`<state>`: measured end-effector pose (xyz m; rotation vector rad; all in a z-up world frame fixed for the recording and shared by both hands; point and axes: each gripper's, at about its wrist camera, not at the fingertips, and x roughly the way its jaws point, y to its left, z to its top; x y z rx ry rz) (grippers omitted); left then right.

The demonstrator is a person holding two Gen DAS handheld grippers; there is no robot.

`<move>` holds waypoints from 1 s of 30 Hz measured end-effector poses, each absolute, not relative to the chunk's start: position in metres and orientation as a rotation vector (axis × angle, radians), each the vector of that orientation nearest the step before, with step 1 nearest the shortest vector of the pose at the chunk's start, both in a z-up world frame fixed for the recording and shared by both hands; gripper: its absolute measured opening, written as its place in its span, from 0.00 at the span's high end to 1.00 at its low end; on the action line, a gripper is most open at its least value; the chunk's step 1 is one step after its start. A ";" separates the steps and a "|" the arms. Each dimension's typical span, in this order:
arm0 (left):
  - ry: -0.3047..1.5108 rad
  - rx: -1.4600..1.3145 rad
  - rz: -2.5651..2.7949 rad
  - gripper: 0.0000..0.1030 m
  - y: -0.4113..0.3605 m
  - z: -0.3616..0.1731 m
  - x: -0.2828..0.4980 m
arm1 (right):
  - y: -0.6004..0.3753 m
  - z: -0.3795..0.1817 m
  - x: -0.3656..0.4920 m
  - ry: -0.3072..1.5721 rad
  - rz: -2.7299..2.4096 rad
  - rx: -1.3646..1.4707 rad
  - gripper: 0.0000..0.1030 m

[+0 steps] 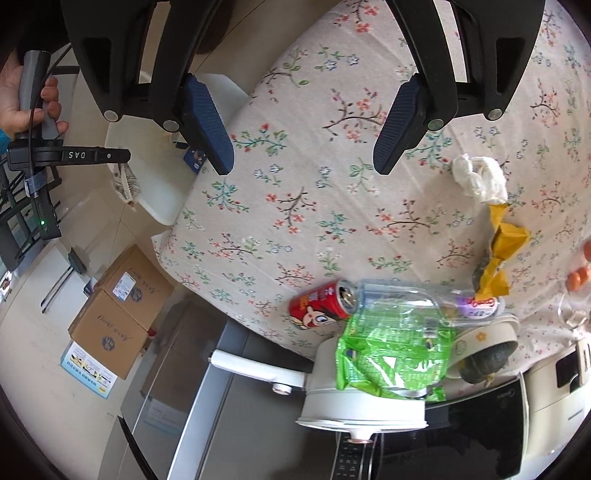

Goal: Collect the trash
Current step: 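Open the left tool to drop the blue box while the right tool drops the pecan bag into the bin, then grasp the crumpled white tissue with the left tool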

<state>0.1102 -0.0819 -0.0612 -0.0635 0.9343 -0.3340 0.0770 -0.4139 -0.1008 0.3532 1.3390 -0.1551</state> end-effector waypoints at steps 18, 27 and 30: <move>0.987 -0.117 -0.118 0.18 0.010 -0.082 0.128 | -0.360 -0.066 0.111 1.221 -0.087 0.274 0.31; 0.978 -0.146 -0.058 0.18 0.040 -0.105 0.143 | -0.323 -0.058 0.130 1.163 -0.063 0.182 0.29; 0.977 -0.175 -0.064 0.18 0.048 -0.115 0.150 | -0.314 -0.057 0.135 1.146 -0.061 0.156 0.28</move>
